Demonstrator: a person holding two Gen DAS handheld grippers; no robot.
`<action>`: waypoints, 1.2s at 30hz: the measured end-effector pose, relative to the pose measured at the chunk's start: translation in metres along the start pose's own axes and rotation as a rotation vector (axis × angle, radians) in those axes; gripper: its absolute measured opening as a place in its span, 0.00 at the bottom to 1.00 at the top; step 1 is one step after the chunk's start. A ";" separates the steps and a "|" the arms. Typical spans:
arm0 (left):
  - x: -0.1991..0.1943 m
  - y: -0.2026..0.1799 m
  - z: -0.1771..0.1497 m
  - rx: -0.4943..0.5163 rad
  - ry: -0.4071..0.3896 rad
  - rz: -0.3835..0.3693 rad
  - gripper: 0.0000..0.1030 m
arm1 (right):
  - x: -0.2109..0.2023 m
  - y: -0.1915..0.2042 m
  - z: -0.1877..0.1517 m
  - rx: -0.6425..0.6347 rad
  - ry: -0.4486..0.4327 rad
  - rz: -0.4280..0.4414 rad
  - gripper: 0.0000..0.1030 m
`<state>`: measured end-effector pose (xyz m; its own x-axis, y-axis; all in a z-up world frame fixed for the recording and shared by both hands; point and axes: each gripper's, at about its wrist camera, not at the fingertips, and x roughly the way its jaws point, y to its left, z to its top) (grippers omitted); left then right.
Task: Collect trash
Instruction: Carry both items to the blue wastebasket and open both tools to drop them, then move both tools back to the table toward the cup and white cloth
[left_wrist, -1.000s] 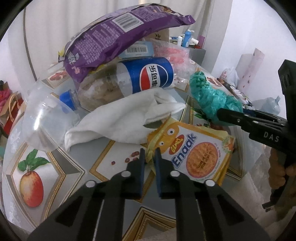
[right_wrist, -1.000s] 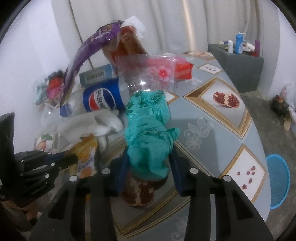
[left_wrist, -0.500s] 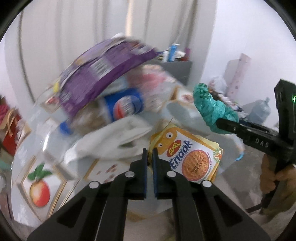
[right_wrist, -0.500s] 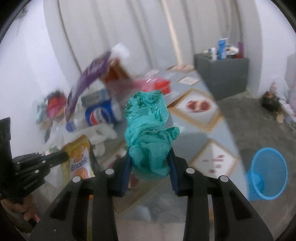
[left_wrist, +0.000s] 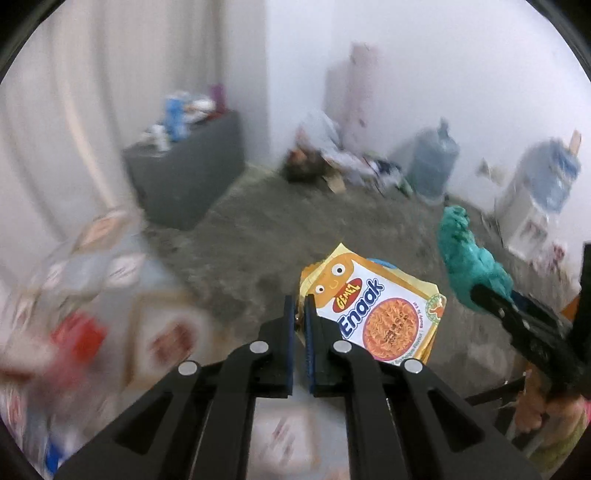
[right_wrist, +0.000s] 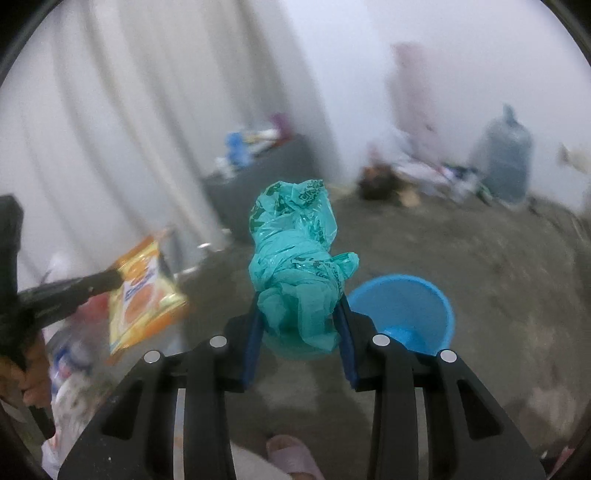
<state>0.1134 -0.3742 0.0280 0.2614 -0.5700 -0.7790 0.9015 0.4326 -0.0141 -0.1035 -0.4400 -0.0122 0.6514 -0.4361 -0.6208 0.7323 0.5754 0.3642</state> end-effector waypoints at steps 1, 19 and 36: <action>0.030 -0.011 0.016 0.025 0.050 -0.016 0.05 | 0.009 -0.010 0.002 0.029 0.012 -0.007 0.33; 0.259 -0.103 0.040 0.183 0.256 0.011 0.51 | 0.171 -0.137 -0.023 0.192 0.252 -0.205 0.68; 0.086 -0.069 0.037 0.080 -0.014 -0.161 0.53 | 0.036 -0.064 -0.005 -0.047 -0.036 -0.265 0.90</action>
<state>0.0864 -0.4789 -0.0145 0.1163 -0.6374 -0.7617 0.9564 0.2787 -0.0872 -0.1275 -0.4890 -0.0609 0.4454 -0.5999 -0.6646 0.8688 0.4690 0.1588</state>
